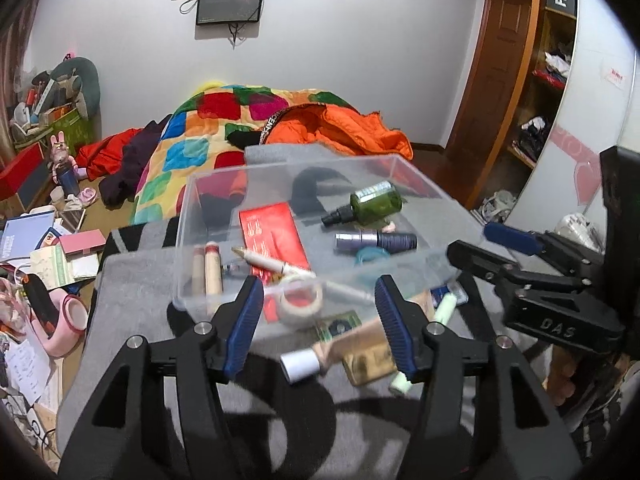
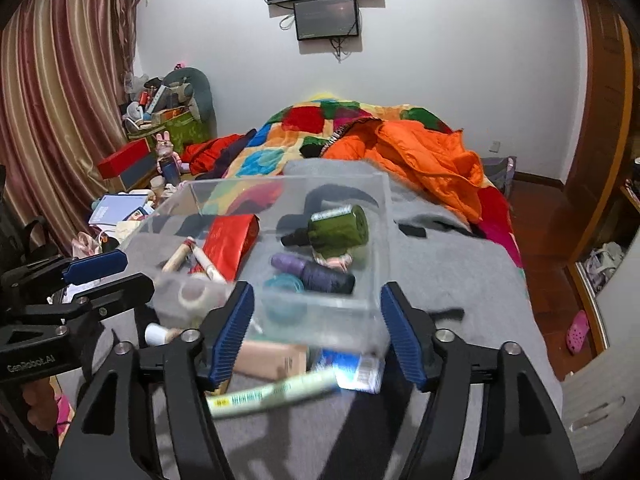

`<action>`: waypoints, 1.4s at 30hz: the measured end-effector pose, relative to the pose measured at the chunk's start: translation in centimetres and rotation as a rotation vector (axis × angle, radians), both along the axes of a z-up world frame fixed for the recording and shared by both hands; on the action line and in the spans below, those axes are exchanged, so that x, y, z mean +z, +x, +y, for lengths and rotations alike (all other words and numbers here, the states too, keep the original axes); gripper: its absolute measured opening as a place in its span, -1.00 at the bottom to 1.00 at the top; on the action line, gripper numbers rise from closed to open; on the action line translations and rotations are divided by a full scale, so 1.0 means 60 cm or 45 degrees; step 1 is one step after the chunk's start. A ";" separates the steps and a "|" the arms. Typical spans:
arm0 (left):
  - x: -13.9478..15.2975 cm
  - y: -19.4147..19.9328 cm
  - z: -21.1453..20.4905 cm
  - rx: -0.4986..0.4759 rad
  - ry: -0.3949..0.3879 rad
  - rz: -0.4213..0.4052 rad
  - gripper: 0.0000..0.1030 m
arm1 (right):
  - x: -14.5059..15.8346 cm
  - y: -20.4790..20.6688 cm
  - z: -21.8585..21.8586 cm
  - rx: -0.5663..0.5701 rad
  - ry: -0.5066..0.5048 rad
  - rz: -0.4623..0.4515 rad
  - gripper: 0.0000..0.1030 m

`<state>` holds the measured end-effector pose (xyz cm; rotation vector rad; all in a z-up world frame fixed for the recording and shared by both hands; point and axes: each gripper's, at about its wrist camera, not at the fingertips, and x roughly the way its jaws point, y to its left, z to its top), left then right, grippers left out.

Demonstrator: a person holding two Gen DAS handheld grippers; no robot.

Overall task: Organize objects
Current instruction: 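Grasp the white-capped beige tube with the left tool while the right grasps the pale green tube, then carry both tubes over the box and drop them in while both tools open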

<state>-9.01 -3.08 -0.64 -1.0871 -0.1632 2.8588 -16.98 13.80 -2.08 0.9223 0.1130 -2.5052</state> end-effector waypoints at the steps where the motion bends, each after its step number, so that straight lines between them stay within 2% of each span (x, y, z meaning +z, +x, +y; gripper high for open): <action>1: -0.005 0.003 0.001 0.000 -0.001 -0.010 0.18 | -0.003 0.008 0.004 -0.001 -0.004 -0.010 0.25; 6: -0.043 0.005 -0.007 0.009 0.031 -0.090 0.20 | -0.027 0.024 0.015 0.008 -0.015 -0.077 0.25; 13: -0.098 -0.017 -0.010 -0.006 0.061 -0.205 0.20 | -0.091 0.022 -0.007 0.049 -0.039 -0.263 0.25; 17: -0.113 -0.023 -0.011 -0.030 0.126 -0.215 0.20 | -0.112 0.023 -0.022 0.047 -0.034 -0.289 0.25; 20: -0.111 -0.018 -0.003 -0.062 0.144 -0.197 -0.08 | -0.114 0.021 -0.017 0.042 -0.055 -0.294 0.23; 21: -0.110 -0.016 0.000 -0.069 0.145 -0.191 -0.12 | -0.114 0.021 -0.016 0.040 -0.060 -0.293 0.21; 24: -0.106 -0.008 0.003 -0.065 0.138 -0.176 -0.25 | -0.113 0.025 -0.007 0.036 -0.059 -0.285 -0.04; 27: -0.103 0.004 -0.001 -0.074 0.177 -0.181 -0.36 | -0.112 0.027 0.006 0.040 -0.083 -0.297 -0.16; 29: -0.103 0.015 -0.002 -0.074 0.183 -0.183 -0.36 | -0.111 0.031 0.016 0.038 -0.086 -0.298 -0.23; 33: -0.097 0.044 -0.004 -0.054 0.129 -0.173 -0.37 | -0.106 0.042 0.027 0.046 -0.062 -0.279 -0.41; 42: -0.100 0.119 -0.035 -0.009 0.127 -0.209 -0.42 | -0.100 0.065 0.071 0.025 -0.001 -0.259 -0.57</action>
